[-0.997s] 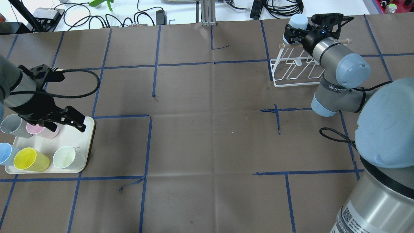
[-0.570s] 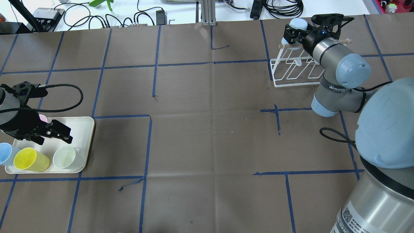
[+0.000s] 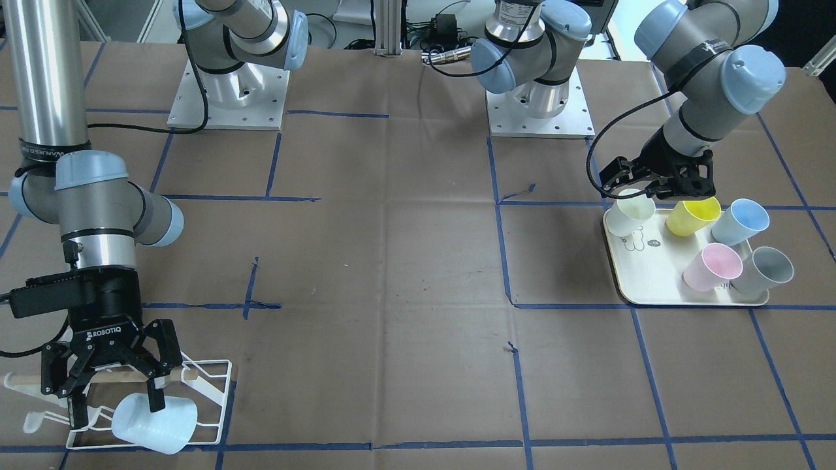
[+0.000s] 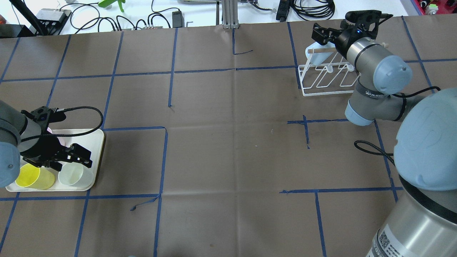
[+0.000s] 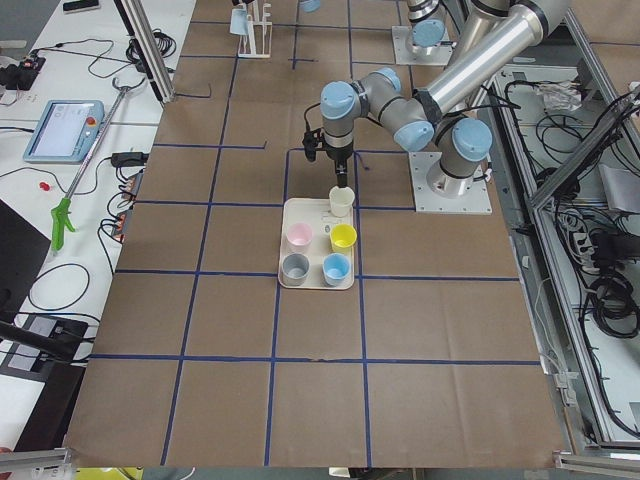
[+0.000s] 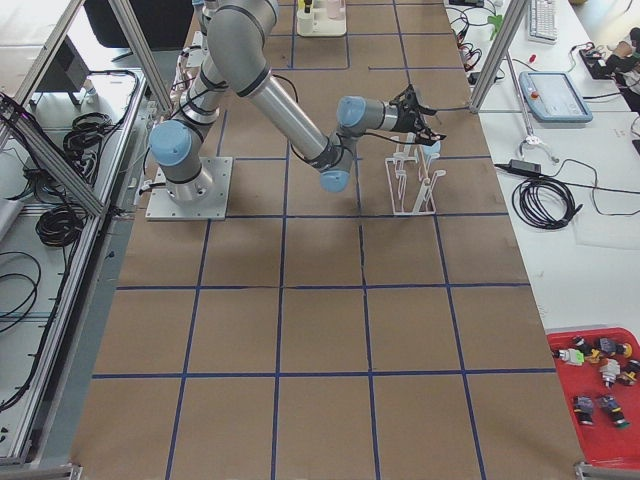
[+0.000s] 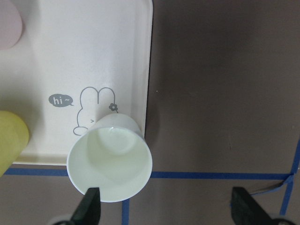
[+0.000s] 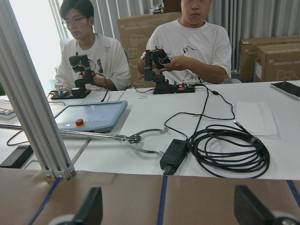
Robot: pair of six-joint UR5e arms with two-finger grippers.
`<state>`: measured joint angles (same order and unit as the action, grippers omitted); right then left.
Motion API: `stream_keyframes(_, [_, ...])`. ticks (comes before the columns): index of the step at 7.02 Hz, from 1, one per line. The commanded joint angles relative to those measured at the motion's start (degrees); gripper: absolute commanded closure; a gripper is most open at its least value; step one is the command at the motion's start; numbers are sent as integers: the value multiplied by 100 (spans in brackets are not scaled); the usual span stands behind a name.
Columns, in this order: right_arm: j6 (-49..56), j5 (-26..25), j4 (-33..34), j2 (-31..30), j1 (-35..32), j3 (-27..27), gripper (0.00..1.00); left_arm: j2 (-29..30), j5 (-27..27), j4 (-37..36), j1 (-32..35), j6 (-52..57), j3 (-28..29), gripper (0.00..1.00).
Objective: Transfer IKEA cup to right arm and place on rack
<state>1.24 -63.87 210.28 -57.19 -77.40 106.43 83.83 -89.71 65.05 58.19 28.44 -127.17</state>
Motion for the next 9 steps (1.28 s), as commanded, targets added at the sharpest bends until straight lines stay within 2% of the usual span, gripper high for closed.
stream_keyframes(1, [51,846,-4,-466,-38,-149,0,316,-20,-606,-1,12,-256,2])
stream_keyframes(2, [-9,841,-4,-634,-55,-132,0,474,-20,-738,-1,12,-300,2])
stream_keyframes(4, [-80,1347,5,-1003,-431,-97,0,502,-194,-836,-1,21,-440,2])
stream_keyframes(5, [-689,1359,5,-1074,-616,-88,0,511,-378,-914,-1,21,-441,2])
stream_keyframes(6, [-1653,1377,5,-1075,-757,-70,0,511,-380,-976,-9,30,-441,9])
stream_keyframes(7, [-2585,1368,-56,-1066,-811,-44,0,528,-389,-977,-9,56,-441,39])
stream_keyframes(8, [-3299,1368,-614,-1084,-872,-44,0,537,-398,-977,-9,65,-423,82])
stream_keyframes(9, [-3375,1351,-732,-1101,-890,-61,0,537,-398,-968,-9,82,-423,100])
